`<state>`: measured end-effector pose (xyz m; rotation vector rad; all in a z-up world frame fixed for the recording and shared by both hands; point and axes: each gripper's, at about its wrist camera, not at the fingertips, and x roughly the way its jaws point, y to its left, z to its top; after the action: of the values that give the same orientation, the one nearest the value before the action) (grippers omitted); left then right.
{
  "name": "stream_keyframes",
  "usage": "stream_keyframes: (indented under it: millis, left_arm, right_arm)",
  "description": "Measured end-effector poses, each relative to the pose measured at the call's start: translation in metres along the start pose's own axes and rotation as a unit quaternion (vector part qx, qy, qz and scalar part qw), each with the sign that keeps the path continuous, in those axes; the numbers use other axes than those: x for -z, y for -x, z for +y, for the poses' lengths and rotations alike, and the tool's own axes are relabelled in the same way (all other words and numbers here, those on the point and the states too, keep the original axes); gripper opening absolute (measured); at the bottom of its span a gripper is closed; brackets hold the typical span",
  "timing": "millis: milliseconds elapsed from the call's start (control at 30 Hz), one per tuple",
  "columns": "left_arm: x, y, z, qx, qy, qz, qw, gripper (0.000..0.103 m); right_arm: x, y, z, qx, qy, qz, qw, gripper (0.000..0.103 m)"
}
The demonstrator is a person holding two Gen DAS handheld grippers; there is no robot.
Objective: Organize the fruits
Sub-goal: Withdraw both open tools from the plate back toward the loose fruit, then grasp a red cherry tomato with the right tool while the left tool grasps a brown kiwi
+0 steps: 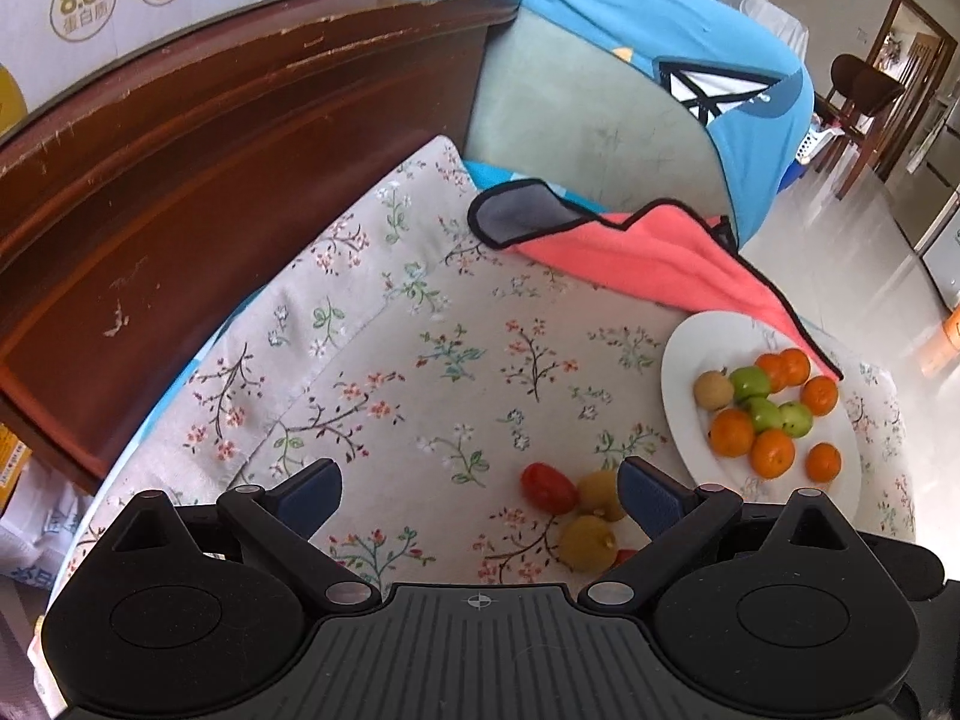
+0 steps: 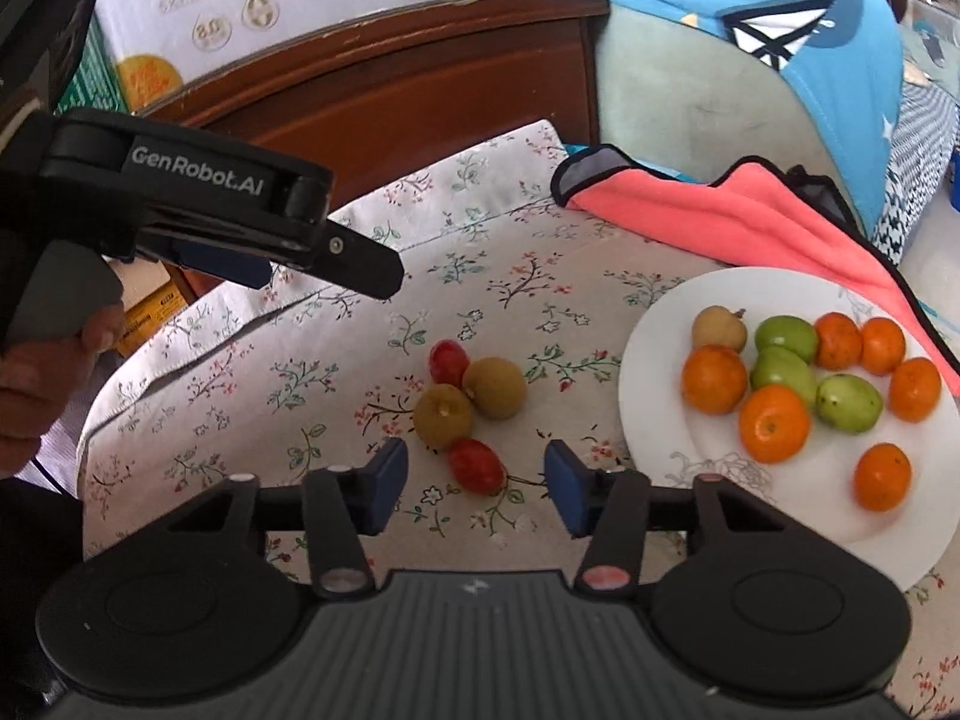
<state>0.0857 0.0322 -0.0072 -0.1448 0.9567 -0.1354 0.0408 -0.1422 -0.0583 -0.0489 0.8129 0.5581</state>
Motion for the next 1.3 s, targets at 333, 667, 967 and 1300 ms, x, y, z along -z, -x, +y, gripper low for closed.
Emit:
stream_keyframes:
  millis: [333, 667, 967, 1300]
  left_arm:
    - [0.005, -0.004, -0.006, 0.005, -0.015, 0.011, 0.9998, 0.099]
    - [0.018, -0.008, -0.021, 0.012, -0.054, 0.014, 0.9984, 0.099]
    - [0.037, -0.018, -0.035, 0.011, -0.091, 0.022, 0.9955, 0.096]
    - [0.041, -0.030, -0.047, 0.017, -0.096, 0.011, 0.9952, 0.068]
  right_arm:
    - [0.003, -0.015, 0.006, 0.003, 0.025, 0.009, 1.000, 0.030]
    - [0.005, -0.008, 0.003, 0.007, 0.031, 0.008, 0.999, 0.021]
    - [0.014, 0.017, -0.016, 0.018, 0.021, 0.011, 1.000, 0.021]
    - [0.020, 0.036, -0.032, 0.033, 0.001, 0.005, 0.999, 0.021]
